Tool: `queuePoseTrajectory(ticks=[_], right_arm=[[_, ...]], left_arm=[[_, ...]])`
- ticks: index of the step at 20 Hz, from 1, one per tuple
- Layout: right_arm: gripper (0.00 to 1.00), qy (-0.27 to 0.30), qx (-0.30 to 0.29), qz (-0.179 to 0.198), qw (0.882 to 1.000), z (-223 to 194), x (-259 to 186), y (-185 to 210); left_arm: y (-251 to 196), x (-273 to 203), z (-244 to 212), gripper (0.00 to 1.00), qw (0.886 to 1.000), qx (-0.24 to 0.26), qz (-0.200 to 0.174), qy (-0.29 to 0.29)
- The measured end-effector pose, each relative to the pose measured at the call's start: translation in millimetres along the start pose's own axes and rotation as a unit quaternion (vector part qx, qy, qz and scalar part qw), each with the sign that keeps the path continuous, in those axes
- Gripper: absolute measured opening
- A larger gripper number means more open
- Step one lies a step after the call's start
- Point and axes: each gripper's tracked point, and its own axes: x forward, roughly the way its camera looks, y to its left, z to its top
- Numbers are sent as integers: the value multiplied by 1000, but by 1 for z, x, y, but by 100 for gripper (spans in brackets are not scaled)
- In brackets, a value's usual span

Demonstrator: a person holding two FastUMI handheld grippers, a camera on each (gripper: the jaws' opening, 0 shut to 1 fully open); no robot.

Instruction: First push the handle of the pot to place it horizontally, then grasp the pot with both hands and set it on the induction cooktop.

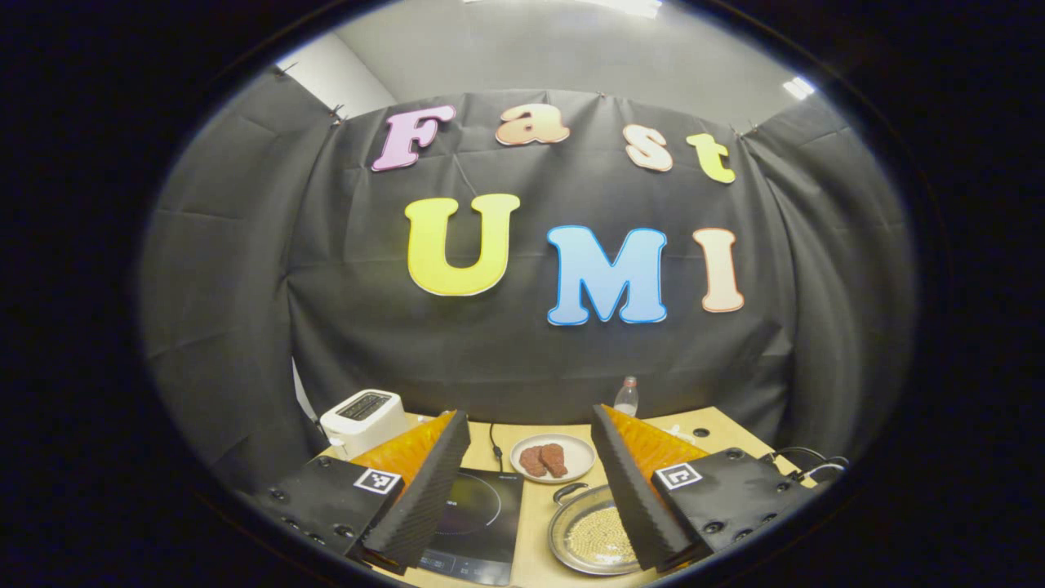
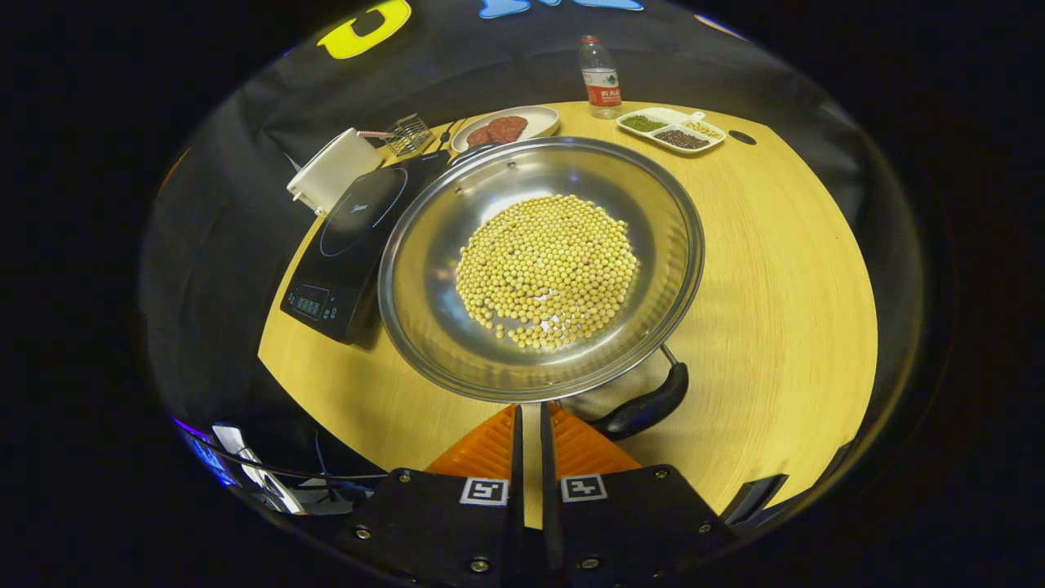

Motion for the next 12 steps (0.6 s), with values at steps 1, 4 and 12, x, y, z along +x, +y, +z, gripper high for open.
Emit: queuePoseTrajectory(ticks=[1, 4, 12], right_arm=[[9, 1, 0, -5, 1000, 1, 0, -6], [9, 0, -3, -18, 1000, 2, 0, -20], [10, -3, -8, -58, 998, 11, -3, -61]], left_arm=[[-1, 0, 0, 100, 1000, 0, 0, 0], [-6, 2, 1, 100, 1000, 3, 0, 0], [-18, 2, 2, 100, 1000, 9, -5, 1]])
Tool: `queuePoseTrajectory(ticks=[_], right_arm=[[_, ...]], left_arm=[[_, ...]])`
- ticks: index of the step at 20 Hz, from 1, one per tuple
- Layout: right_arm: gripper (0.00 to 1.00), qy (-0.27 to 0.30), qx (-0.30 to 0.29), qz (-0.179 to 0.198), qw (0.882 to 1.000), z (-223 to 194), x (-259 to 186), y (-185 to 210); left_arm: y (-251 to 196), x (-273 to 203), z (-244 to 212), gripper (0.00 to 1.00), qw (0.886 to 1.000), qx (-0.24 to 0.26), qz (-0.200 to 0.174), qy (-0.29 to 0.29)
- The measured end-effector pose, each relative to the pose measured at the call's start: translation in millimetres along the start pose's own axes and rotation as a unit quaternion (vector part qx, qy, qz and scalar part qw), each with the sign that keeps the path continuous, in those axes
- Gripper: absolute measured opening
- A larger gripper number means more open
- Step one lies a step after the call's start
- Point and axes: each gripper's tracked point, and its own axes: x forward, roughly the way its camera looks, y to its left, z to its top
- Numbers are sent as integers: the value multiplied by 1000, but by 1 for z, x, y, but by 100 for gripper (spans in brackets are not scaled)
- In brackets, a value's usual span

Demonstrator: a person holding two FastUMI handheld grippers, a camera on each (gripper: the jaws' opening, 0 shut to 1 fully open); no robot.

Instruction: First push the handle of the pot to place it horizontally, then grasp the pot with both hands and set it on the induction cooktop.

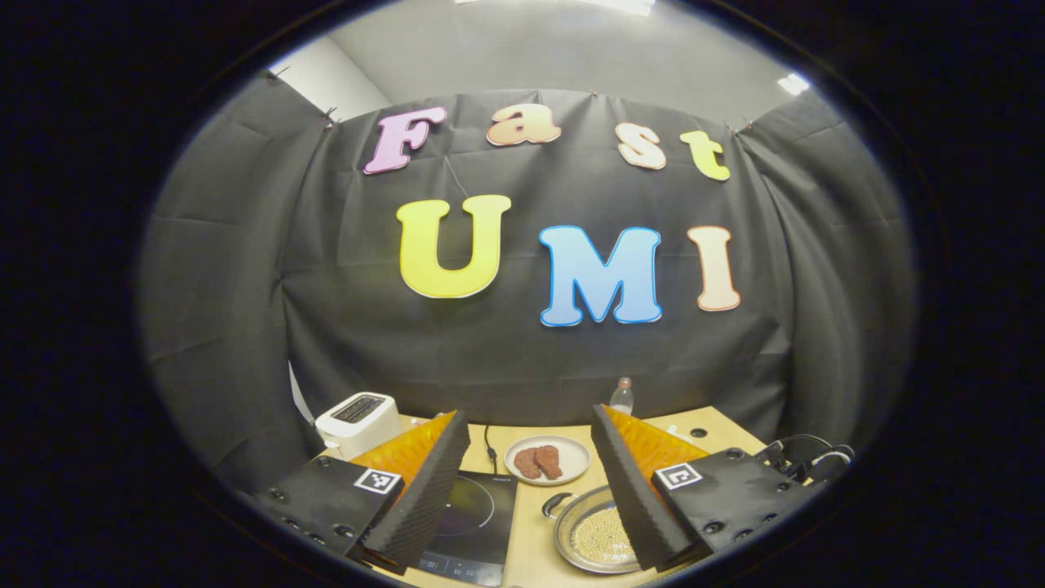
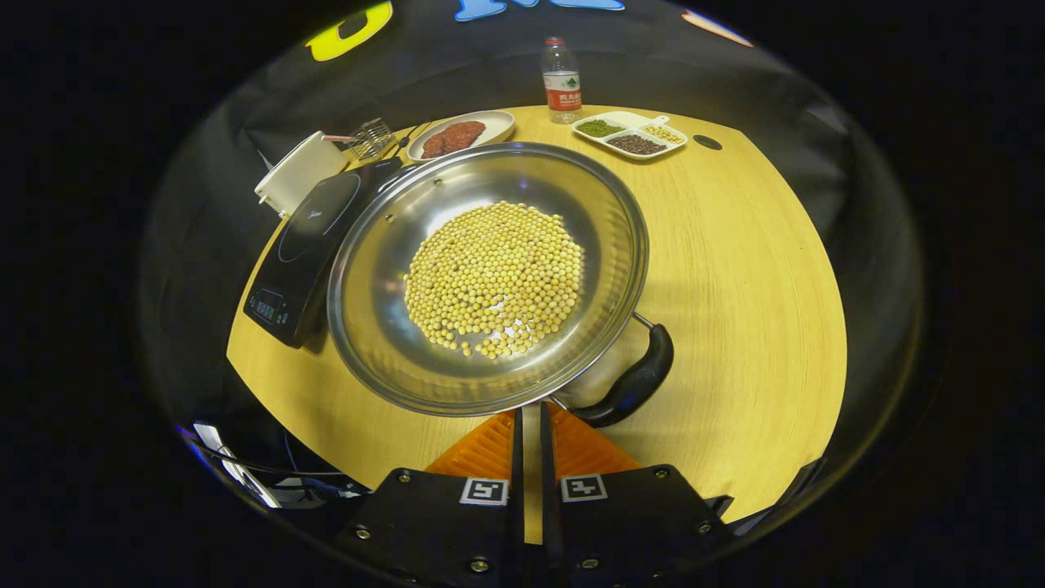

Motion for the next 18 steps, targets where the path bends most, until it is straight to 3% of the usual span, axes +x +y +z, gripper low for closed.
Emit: queuePoseTrajectory(ticks=[10, 18], right_arm=[[9, -5, -24, -34, 999, 22, 5, -43], [9, -7, -1, -38, 999, 49, 17, -73]], left_arm=[[-6, -2, 0, 100, 1000, 0, 6, 4], [-8, 1, 0, 98, 1000, 6, 20, 11]])
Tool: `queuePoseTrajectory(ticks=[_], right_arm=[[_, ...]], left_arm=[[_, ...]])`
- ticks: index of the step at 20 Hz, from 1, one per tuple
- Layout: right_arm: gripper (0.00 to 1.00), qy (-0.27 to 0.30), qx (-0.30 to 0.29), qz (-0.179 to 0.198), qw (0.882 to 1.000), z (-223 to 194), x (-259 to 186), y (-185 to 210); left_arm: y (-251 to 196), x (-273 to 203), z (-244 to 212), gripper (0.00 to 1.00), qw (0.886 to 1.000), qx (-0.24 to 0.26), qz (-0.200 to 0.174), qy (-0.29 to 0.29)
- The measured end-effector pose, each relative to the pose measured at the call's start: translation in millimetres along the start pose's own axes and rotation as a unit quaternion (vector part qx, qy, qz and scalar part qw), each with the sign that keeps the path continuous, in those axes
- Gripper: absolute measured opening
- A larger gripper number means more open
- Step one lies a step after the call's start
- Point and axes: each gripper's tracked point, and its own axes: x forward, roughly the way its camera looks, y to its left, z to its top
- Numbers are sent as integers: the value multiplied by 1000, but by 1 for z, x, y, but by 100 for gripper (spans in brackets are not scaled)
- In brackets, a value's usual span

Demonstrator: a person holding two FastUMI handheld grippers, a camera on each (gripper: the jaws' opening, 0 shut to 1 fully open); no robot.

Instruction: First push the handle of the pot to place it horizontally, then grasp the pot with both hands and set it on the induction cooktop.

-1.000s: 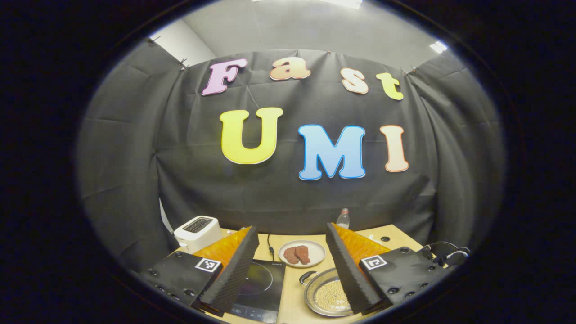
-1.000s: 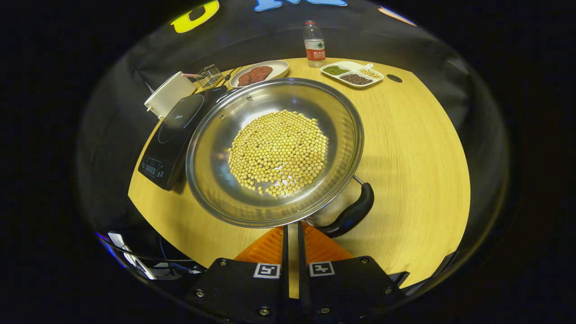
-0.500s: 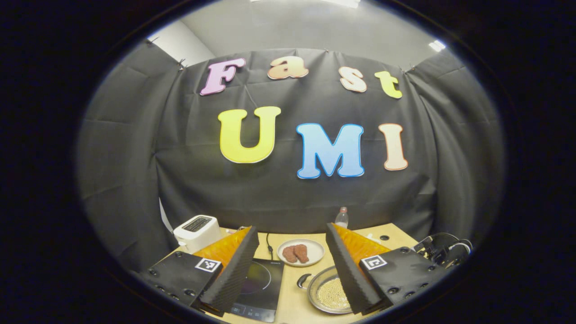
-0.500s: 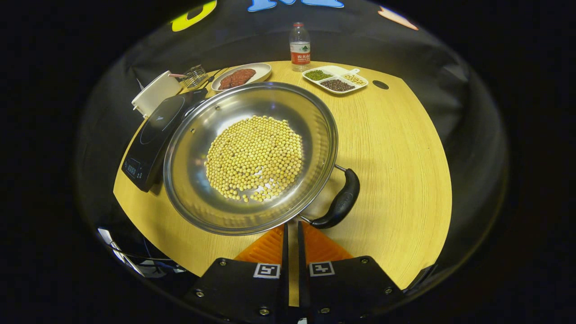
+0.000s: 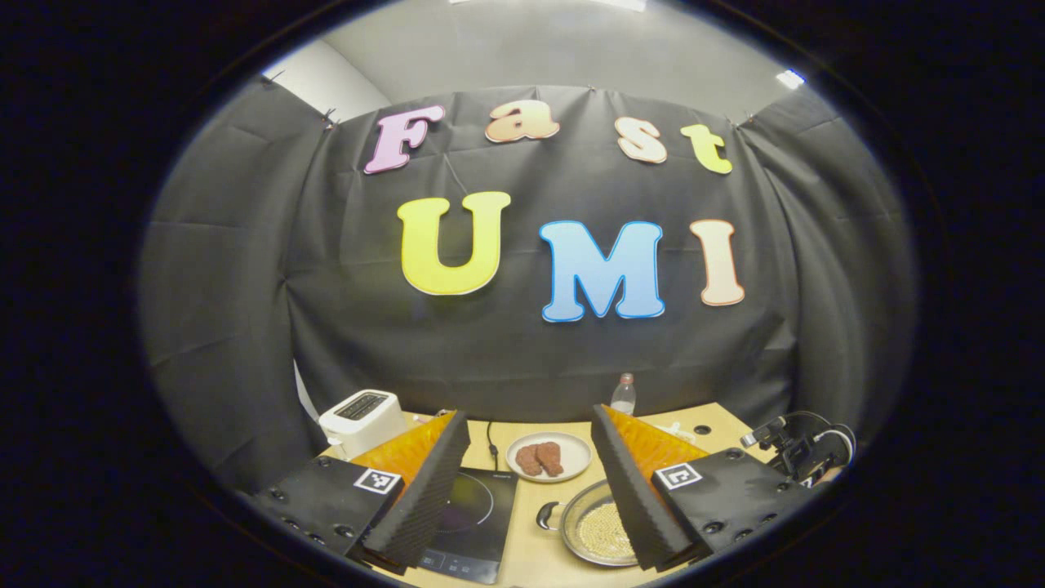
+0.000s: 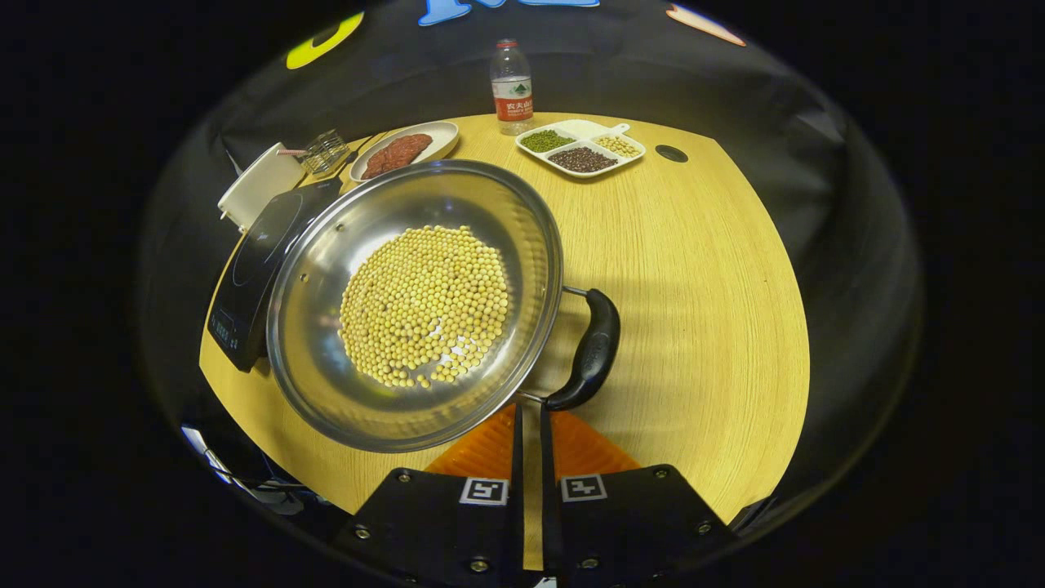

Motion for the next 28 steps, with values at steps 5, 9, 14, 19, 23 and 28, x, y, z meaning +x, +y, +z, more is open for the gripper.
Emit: queuePoseTrajectory(ticks=[5, 9, 14, 19, 23, 28], right_arm=[[10, -7, -5, -2, 1000, 18, 6, -15], [10, -17, -5, -6, 1000, 28, 8, -24], [10, -56, -16, -27, 998, 30, -14, -28], [60, -136, 0, -25, 990, 44, -55, -14], [89, -181, 37, -30, 982, 53, -70, -14], [90, -181, 73, -28, 980, 53, -56, -20]], left_arm=[[-6, 7, -9, 98, 1000, -4, 9, 11], [-21, 14, -13, 100, 1000, -1, -1, 17], [-31, 20, -19, 100, 1000, -3, -21, 21], [-34, 25, -38, 100, 998, -12, -42, 38], [-44, 32, -69, 100, 996, -20, -59, 68], [-58, 55, -130, 100, 989, -13, -83, 121]])
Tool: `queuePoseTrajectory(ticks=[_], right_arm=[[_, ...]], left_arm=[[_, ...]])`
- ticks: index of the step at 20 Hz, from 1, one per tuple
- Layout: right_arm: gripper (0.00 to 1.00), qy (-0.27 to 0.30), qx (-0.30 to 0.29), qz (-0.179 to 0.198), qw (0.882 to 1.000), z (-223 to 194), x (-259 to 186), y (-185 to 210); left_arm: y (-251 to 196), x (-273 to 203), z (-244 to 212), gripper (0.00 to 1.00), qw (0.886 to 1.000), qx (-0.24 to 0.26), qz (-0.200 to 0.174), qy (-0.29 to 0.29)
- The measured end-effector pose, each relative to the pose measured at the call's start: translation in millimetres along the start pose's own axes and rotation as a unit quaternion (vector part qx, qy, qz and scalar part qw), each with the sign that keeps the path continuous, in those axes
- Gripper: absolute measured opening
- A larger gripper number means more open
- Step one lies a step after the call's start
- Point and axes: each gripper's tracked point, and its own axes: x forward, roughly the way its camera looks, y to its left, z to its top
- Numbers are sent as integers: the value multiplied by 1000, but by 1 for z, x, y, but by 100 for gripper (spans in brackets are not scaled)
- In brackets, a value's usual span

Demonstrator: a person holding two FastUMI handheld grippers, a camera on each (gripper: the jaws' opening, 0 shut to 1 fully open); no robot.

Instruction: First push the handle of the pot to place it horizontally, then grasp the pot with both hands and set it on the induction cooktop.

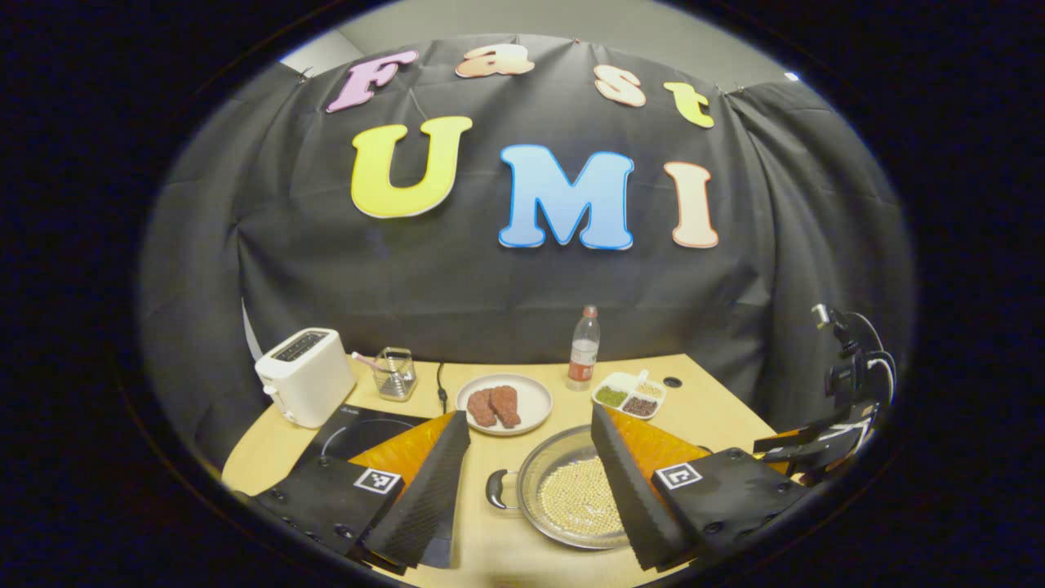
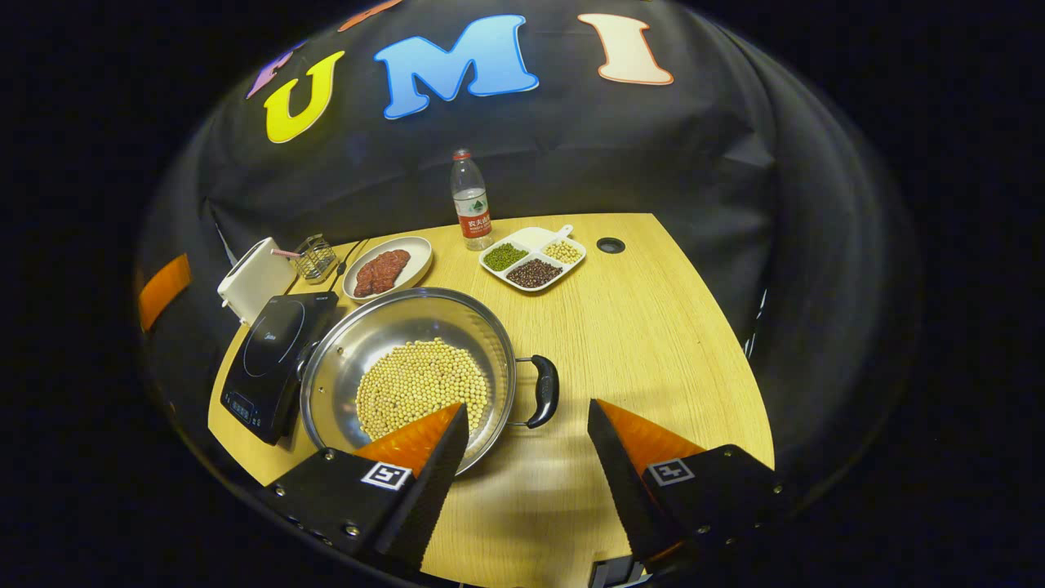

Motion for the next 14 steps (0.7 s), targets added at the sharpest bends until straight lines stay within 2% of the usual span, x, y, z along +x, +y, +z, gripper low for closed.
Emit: queuePoseTrajectory(ticks=[1, 2, 6, 7, 8, 9, 10, 11, 12, 13, 14], right_arm=[[90, 3, 2, -1, 1000, -1, 5, -1], [90, 6, 1, -2, 1000, -3, 12, -2], [89, 16, 4, -7, 1000, -3, 35, -5], [89, 19, 7, -6, 1000, -3, 40, -5], [89, 22, 10, -5, 1000, -3, 47, -3], [89, 27, 9, -7, 1000, -4, 53, -3], [89, 31, 4, -12, 999, -5, 58, -5], [89, 34, -1, -14, 999, -5, 63, -5], [82, 39, -3, -17, 999, -6, 68, -4], [82, 43, -3, -17, 999, -6, 73, -4], [88, 47, -1, -17, 999, -7, 77, -3]], left_arm=[[0, 10, -14, 98, 1000, 3, -3, 13], [1, 20, -27, 100, 1000, 7, -4, 27], [10, 62, -88, 98, 996, 14, -4, 89], [13, 72, -101, 93, 995, 13, -3, 101], [16, 81, -111, 93, 994, 15, -1, 111], [17, 88, -122, 98, 992, 15, 0, 123], [18, 96, -131, 94, 991, 16, 0, 131], [18, 104, -139, 98, 990, 16, -1, 140], [19, 110, -146, 98, 988, 18, -1, 150], [19, 115, -152, 98, 987, 21, -1, 160], [19, 120, -158, 98, 986, 24, -2, 167]])
